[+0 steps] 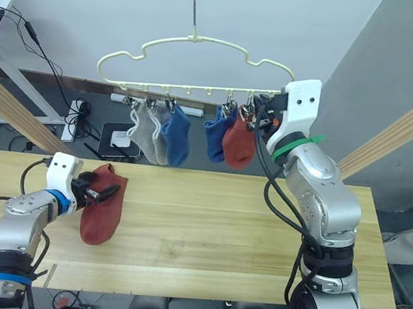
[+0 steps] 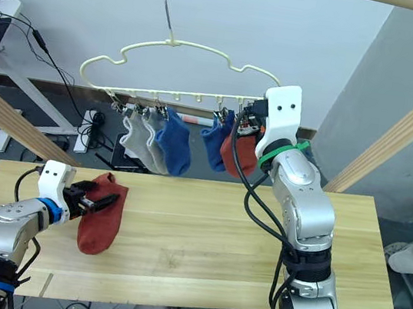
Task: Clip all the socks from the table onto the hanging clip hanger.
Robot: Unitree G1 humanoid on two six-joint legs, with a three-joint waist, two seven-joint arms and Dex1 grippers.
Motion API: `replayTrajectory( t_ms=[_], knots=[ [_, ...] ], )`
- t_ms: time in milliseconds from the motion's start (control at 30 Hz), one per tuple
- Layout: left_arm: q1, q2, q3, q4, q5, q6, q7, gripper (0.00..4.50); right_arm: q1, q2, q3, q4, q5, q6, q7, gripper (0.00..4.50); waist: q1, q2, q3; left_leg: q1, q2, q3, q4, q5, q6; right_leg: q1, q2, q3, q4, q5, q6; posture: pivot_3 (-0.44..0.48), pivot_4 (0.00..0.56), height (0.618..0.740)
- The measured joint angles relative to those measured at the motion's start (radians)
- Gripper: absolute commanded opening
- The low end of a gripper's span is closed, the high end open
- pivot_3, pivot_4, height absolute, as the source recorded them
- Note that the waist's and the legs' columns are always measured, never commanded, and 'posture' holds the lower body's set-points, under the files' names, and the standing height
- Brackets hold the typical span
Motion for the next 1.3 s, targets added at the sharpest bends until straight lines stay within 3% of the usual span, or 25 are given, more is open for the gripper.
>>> replayTrajectory(
  t_ms=[333,633,867,1100,1300],
  knots=[
    [0.008,0.003,-0.001,0.006,0.001,0.007,-0.042,0.0,0.0,0.001,0.0,-0.017,0.0,0.012,0.0,0.06,-0.003,0.0,0.0,0.001,0.0,0.001,0.001,0.0,0.0,0.0,0.0,0.001,0.004,0.0,0.0,-0.077,0.344,0.735],
    [0.003,-0.013,-0.101,-0.259,-0.071,0.137,-0.174,0.0,0.0,0.001,0.0,-0.017,-0.001,0.016,0.0,0.06,-0.001,0.0,0.0,0.0,0.0,0.0,0.001,0.0,0.0,-0.001,0.0,0.0,0.003,0.0,0.0,-0.076,0.342,0.735],
    [-0.146,-0.117,-0.247,-0.562,-0.185,0.269,-0.243,0.0,0.0,0.005,0.002,-0.017,-0.001,0.016,0.0,0.06,-0.004,0.0,0.0,-0.001,-0.001,0.001,0.002,0.0,0.0,0.0,0.002,0.001,0.003,0.0,0.0,-0.083,0.339,0.735],
    [-0.293,-0.316,-0.304,-0.506,-0.18,0.234,-0.149,0.0,0.0,0.006,0.001,-0.018,-0.001,0.017,-0.001,0.06,-0.005,0.0,0.0,-0.001,-0.001,0.001,0.002,0.0,0.0,-0.001,0.003,0.001,0.004,0.0,0.0,-0.082,0.337,0.735],
    [-0.37,-0.411,-0.322,-0.363,-0.107,0.136,-0.065,0.0,-0.001,0.009,0.001,-0.019,-0.001,0.018,-0.002,0.06,-0.004,0.0,0.0,-0.001,-0.002,0.001,0.003,0.0,0.0,-0.001,0.003,0.002,0.004,0.0,0.0,-0.092,0.331,0.735]
  ],
)
